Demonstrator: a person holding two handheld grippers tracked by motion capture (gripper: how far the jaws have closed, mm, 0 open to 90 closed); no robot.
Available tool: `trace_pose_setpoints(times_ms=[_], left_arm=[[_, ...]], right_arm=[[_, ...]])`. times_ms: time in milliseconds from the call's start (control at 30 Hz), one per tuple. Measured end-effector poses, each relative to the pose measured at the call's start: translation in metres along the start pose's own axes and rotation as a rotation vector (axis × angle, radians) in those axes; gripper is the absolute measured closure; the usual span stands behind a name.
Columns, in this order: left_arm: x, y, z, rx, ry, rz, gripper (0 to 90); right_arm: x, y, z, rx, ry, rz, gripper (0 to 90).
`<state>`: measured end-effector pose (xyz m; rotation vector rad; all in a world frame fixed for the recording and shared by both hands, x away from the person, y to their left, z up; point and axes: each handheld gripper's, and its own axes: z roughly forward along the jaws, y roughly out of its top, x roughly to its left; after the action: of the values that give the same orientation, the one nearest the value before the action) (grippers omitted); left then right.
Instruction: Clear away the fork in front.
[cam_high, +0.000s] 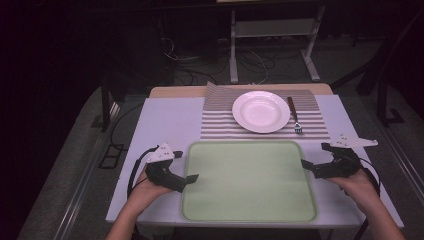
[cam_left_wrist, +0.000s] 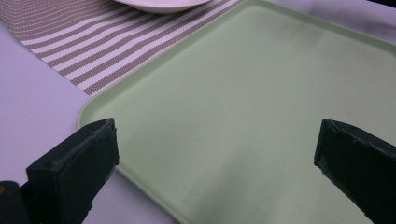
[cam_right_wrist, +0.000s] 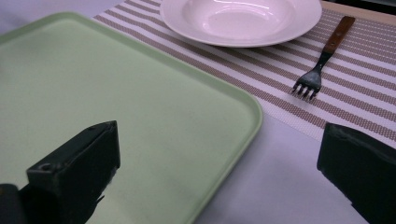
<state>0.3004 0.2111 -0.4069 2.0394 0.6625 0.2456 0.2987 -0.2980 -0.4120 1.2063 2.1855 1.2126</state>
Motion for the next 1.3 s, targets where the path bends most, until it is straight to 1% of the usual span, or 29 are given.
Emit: trace_pose_setpoints(times_ms=[167,200,267,367,467,567,767,867,1000,1167,1200,1233,1267,1300], left_arm=[[0.001,0.001,-0.001,-0.007,0.002,-0.002,0.0],[0.001,0.0,-0.001,-0.008,0.003,-0.004,0.0],[0.001,0.0,-0.002,-0.008,0.004,-0.005,0.0],[0.001,0.0,-0.002,-0.008,0.006,-0.004,0.0],[0.001,0.0,-0.002,-0.008,0.009,-0.004,0.0],[0.001,0.0,-0.002,-0.005,0.009,-0.001,0.0],[0.0,0.0,-0.001,-0.005,0.012,0.005,0.0],[0.0,0.0,-0.001,-0.006,0.012,0.003,0.0],[0.001,0.0,-0.001,-0.005,0.01,0.003,0.0],[0.001,0.0,-0.001,-0.008,0.01,0.002,0.0],[0.001,0.0,-0.002,-0.007,0.009,0.0,0.0],[0.001,0.0,-0.002,-0.007,0.009,0.0,0.0],[0.001,0.0,-0.001,-0.011,0.009,-0.002,0.0],[0.001,0.0,-0.001,-0.011,0.009,-0.002,0.0]], right_arm=[[-0.006,0.005,0.002,-0.007,-0.009,0.011,0.0],[-0.01,0.007,0.003,-0.011,-0.011,0.021,0.0],[-0.013,0.009,0.005,-0.01,-0.012,0.023,0.0],[-0.015,0.012,0.008,-0.006,-0.012,0.029,0.0],[-0.019,0.015,0.011,-0.011,-0.009,0.044,0.0],[-0.022,0.017,0.013,-0.006,-0.016,0.039,0.0],[-0.03,0.024,0.019,-0.006,-0.021,0.048,0.0],[-0.033,0.026,0.024,0.007,-0.025,0.049,0.0],[-0.038,0.029,0.03,0.033,-0.045,0.056,3.7],[-0.042,0.033,0.033,0.039,-0.058,0.062,6.5],[-0.045,0.035,0.035,0.048,-0.067,0.072,8.3],[-0.045,0.035,0.035,0.048,-0.067,0.072,8.3],[-0.047,0.038,0.037,0.061,-0.079,0.076,12.3],[-0.047,0.038,0.037,0.061,-0.079,0.076,12.3]])
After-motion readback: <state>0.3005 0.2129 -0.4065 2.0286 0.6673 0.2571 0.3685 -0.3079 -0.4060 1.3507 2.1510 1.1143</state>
